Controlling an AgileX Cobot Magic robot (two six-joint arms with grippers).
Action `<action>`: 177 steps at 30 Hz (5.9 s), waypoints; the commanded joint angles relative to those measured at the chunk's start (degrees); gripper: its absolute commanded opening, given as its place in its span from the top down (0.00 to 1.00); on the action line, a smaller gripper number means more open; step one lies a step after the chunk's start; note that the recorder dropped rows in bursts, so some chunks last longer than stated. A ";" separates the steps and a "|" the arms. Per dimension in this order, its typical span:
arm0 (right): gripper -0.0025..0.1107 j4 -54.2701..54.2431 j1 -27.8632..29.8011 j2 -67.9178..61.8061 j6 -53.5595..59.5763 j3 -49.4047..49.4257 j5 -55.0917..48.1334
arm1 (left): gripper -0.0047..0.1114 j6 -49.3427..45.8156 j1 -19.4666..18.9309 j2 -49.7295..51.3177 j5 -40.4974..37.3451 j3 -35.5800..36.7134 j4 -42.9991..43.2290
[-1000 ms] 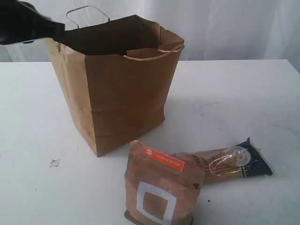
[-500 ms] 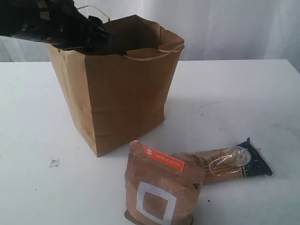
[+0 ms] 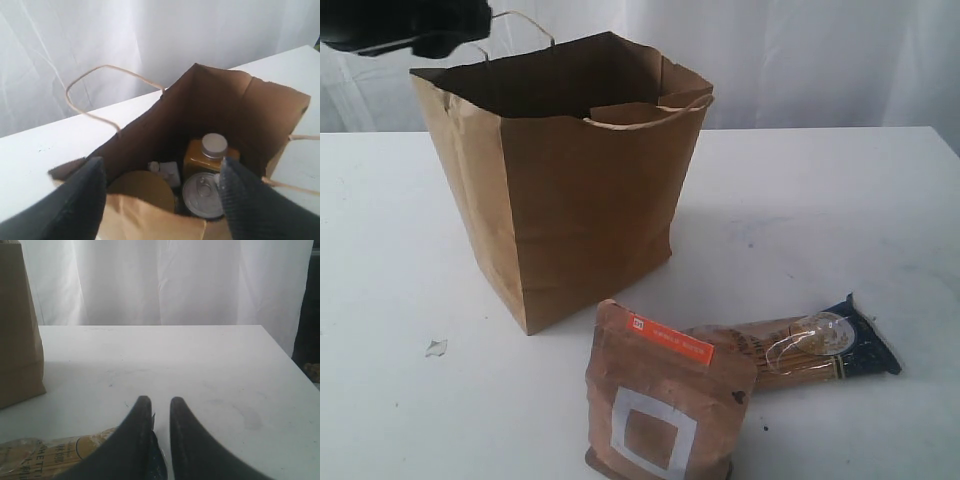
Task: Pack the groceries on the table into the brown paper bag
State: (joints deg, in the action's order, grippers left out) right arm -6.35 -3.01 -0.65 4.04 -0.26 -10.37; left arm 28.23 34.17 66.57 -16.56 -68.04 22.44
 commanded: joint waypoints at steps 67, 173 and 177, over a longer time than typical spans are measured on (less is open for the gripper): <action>0.86 -0.09 0.18 0.31 0.22 0.26 0.80 | 0.96 -0.01 2.56 -63.48 17.52 68.04 -16.24; 0.86 8.11 -17.08 -20.78 -9.97 -47.84 -33.58 | 0.96 -18.02 2.56 -66.57 12.23 68.04 -27.30; 0.83 -0.74 -19.20 -37.99 9.18 -61.79 -54.32 | 0.96 -18.02 2.56 -66.57 12.23 68.04 -27.30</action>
State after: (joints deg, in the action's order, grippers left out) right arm -3.47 -21.65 -31.55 3.70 -56.60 -55.39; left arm 10.24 36.43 0.26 -4.55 -0.14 -4.44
